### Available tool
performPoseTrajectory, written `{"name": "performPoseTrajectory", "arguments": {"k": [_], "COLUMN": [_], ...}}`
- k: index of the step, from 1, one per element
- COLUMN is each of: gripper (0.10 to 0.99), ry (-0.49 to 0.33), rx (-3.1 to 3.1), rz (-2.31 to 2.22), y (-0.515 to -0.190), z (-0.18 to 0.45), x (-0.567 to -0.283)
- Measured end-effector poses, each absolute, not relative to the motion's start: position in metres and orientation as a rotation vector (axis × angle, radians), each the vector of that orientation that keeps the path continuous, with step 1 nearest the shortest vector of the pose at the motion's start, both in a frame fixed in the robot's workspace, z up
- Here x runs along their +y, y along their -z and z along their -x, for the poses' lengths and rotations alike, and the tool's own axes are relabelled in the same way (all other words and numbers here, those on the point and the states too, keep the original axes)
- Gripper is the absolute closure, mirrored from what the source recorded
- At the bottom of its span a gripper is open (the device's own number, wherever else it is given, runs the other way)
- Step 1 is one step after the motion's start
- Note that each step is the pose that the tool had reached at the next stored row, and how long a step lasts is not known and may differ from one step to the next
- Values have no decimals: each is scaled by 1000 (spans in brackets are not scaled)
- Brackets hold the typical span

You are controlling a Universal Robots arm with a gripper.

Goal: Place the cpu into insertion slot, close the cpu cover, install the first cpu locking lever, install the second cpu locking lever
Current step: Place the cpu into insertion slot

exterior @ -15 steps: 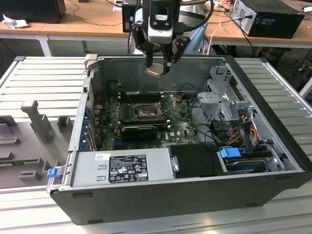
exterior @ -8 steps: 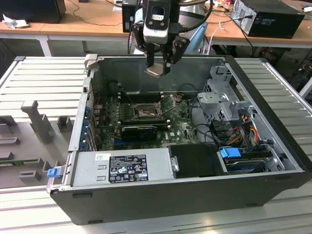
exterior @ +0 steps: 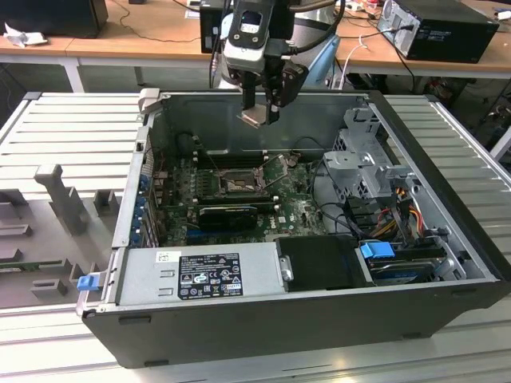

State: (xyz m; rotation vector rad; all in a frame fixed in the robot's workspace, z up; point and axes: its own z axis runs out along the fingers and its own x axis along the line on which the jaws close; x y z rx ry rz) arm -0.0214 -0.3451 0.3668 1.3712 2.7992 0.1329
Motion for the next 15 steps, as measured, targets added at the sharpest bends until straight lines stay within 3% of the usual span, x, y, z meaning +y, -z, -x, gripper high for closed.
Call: {"name": "performPoseTrajectory", "arguments": {"k": [15], "gripper": [561], "ry": [-126], "rx": [2584], "rz": [-1723], "y": [-364], "z": [21], "x": [-345]}}
